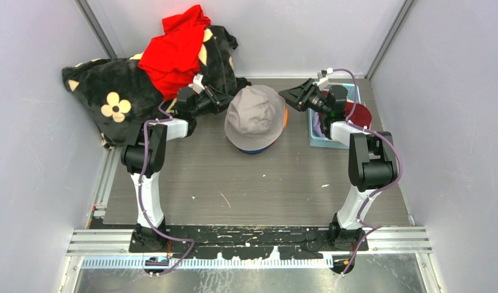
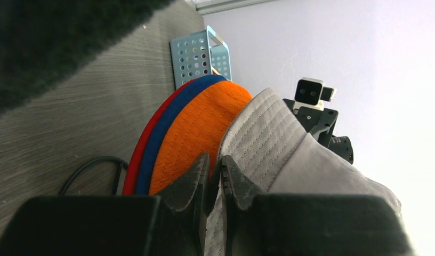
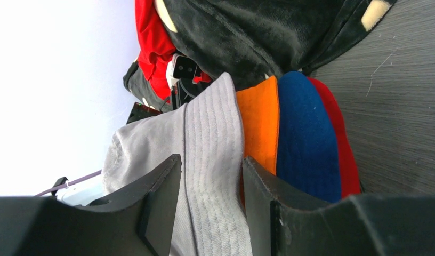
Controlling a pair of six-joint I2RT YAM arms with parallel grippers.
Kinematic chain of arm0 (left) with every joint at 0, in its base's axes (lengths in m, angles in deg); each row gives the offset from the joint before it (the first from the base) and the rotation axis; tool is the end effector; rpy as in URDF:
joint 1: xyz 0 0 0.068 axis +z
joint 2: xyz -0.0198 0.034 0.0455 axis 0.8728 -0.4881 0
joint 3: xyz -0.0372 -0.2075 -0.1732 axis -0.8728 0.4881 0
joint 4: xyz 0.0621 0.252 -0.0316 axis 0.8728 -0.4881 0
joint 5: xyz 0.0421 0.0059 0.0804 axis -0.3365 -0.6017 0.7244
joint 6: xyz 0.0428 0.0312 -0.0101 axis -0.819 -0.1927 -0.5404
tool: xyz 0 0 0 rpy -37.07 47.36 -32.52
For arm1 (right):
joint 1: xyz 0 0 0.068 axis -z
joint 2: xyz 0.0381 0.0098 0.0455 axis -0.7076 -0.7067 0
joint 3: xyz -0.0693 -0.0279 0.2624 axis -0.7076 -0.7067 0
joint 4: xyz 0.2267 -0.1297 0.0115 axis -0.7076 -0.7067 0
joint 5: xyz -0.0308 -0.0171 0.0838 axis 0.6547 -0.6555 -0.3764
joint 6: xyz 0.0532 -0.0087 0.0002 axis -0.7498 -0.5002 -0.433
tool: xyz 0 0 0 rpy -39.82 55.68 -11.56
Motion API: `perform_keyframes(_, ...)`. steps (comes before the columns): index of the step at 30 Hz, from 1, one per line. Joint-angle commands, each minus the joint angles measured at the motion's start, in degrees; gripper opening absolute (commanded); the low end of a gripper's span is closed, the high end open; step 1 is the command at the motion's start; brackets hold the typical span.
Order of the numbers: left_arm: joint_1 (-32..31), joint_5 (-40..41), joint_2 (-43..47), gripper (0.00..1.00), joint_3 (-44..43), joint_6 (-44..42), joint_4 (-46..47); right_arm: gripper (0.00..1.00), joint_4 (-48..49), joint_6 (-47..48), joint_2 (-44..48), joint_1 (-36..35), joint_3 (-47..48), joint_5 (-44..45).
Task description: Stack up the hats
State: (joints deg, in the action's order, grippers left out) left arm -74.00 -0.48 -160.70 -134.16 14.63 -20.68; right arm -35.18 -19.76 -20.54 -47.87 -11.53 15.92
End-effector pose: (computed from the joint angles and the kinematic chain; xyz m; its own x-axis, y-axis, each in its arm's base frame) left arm 0.4448 -0.1274 0.1963 -0.7746 -0.5880 -0.2328 0.1545 0.1811 -0.9713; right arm 0.4012 0.0456 0.2466 -0.6581 0.5761 -0.4847 -0.3706 0.3126 0.8746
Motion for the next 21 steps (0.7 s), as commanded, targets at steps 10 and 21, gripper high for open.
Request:
perform_keyframes(10, -0.73, -2.71, 0.01, 0.15, -3.27, -2.34, -0.21, 0.44, 5.00, -1.89, -0.79, -0.64, 0.58, -1.40)
perform_keyframes(21, -0.77, -2.46, -0.54, 0.14, -3.12, -2.34, 0.03, 0.01, 2.78, -0.14, 0.12, -0.53, -2.49, 0.93)
